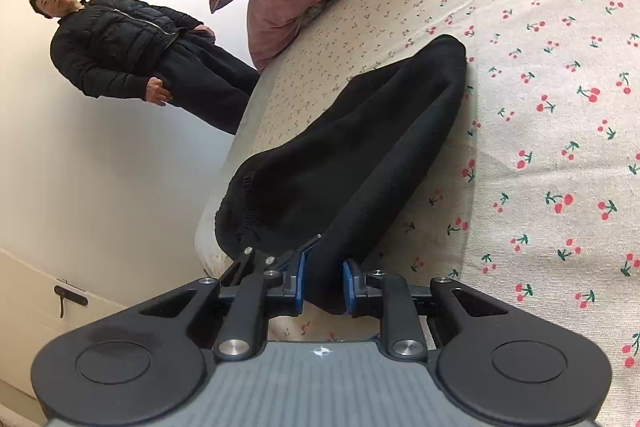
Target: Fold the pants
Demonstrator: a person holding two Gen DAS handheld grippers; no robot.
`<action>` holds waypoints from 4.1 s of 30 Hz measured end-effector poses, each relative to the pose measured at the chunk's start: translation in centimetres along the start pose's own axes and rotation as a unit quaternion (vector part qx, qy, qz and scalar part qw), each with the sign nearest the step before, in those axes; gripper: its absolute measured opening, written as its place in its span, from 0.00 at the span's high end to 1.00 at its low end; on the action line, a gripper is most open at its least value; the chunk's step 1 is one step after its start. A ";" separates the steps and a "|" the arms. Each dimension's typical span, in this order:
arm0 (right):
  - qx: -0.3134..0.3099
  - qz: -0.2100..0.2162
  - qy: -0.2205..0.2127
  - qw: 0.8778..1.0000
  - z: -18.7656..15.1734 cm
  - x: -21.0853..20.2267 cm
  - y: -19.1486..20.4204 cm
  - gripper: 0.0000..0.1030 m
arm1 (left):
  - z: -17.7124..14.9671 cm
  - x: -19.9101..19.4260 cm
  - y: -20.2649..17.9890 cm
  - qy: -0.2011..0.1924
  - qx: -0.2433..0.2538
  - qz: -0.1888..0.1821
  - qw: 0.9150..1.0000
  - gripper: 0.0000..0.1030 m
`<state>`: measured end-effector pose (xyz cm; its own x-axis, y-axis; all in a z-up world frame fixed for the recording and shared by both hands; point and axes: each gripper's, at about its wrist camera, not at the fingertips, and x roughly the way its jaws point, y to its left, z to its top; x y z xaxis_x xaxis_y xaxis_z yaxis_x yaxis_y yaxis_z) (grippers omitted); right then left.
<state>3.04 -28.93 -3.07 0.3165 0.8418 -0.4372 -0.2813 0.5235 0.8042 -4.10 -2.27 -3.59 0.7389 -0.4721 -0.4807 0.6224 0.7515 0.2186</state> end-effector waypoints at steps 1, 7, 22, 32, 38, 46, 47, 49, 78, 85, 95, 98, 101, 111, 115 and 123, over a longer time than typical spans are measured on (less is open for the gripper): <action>0.001 0.000 -0.001 1.000 0.2 0.0 -0.3 0.73 | -0.1 0.6 -0.4 0.009 0.008 0.021 1.000 0.27; -0.005 -0.094 -0.024 0.995 3.1 0.8 -3.2 0.25 | -1.3 2.5 -0.3 0.050 0.004 0.048 0.998 0.43; 0.025 -0.083 -0.090 0.992 10.5 6.9 -9.1 0.82 | -1.0 2.6 -0.3 0.026 -0.022 0.053 0.998 0.66; 0.071 -0.079 -0.111 0.988 10.8 4.9 -6.7 0.89 | 0.4 -0.6 2.7 -0.026 -0.132 0.043 0.990 0.88; 0.057 -0.057 -0.119 0.990 12.8 5.8 -0.6 0.89 | 0.6 -4.6 6.8 -0.087 -0.225 0.072 0.968 0.88; -0.023 -0.047 -0.082 0.995 14.6 14.5 9.7 0.89 | -2.6 -10.7 15.4 -0.107 -0.408 0.129 0.898 0.88; -0.029 -0.047 -0.074 0.996 14.7 16.1 10.6 0.89 | -3.3 -11.4 16.3 -0.107 -0.429 0.142 0.886 0.88; -0.038 -0.046 -0.057 0.997 14.7 19.2 12.0 0.89 | -4.9 -12.6 18.1 -0.104 -0.469 0.165 0.861 0.89; -0.175 -0.111 -0.010 0.978 5.0 17.4 9.0 0.36 | -9.0 -8.4 35.5 0.099 -0.439 0.080 0.889 0.69; -0.167 -0.122 -0.013 0.978 3.6 16.3 6.9 0.36 | -7.3 -10.5 36.4 0.063 -0.443 0.088 0.890 0.93; -0.167 -0.110 0.011 0.980 3.3 18.2 6.2 0.35 | -8.7 -12.0 38.5 0.066 -0.443 0.100 0.888 0.92; -0.163 -0.108 0.015 0.981 3.4 18.8 6.1 0.35 | -8.5 -11.2 38.5 0.078 -0.437 0.082 0.892 0.85; -0.157 -0.107 0.018 0.982 3.3 19.1 6.0 0.35 | -8.3 -10.3 38.5 0.091 -0.422 0.066 0.900 0.73; -0.157 -0.110 0.017 0.981 2.9 18.8 6.2 0.34 | -7.3 -9.3 36.9 0.099 -0.406 0.052 0.907 0.72; -0.155 -0.104 0.009 0.982 3.1 18.4 6.4 0.31 | -6.9 -9.0 37.0 0.105 -0.395 0.052 0.911 0.72; -0.160 -0.110 0.017 0.981 2.6 19.7 6.6 0.30 | -5.2 -8.6 36.6 0.128 -0.372 0.087 0.915 0.68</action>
<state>9.81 -9.23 -5.36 0.3731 0.7050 -0.6032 -0.4818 0.7028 0.5234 10.98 31.73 4.17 0.6665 -0.2634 -0.6974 0.0827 0.9558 -0.2820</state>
